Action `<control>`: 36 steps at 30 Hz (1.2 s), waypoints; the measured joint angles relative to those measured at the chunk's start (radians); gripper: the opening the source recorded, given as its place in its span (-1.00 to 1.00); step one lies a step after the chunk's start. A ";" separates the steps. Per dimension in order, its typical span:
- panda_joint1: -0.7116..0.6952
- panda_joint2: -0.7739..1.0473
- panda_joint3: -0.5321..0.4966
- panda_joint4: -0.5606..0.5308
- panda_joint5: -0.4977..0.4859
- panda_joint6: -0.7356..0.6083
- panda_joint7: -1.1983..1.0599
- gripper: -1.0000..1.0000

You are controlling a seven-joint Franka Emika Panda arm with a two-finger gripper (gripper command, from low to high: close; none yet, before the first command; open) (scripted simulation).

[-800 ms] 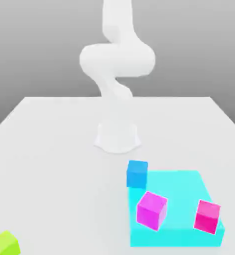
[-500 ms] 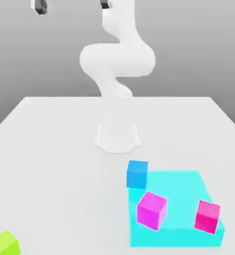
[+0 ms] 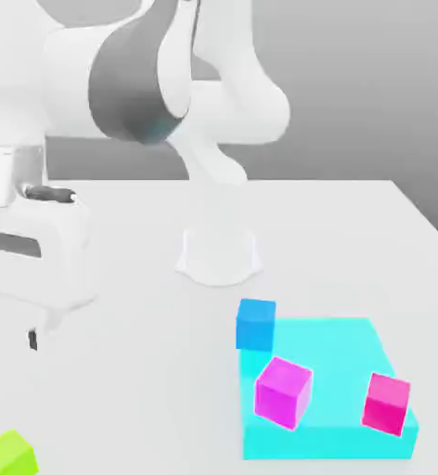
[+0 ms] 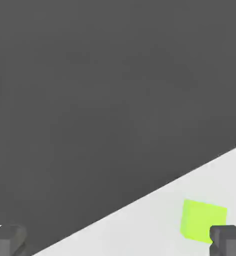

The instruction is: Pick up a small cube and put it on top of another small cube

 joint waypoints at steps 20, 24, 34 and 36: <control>-0.094 0.348 0.005 0.043 0.071 0.133 -0.014 -1.00; -0.057 0.208 -0.004 -0.020 0.017 0.059 -0.020 -1.00; 0.080 -0.155 0.112 -0.294 -0.081 -0.024 -0.249 -1.00; 0.118 -0.227 0.120 -0.349 -0.090 -0.040 -0.302 -1.00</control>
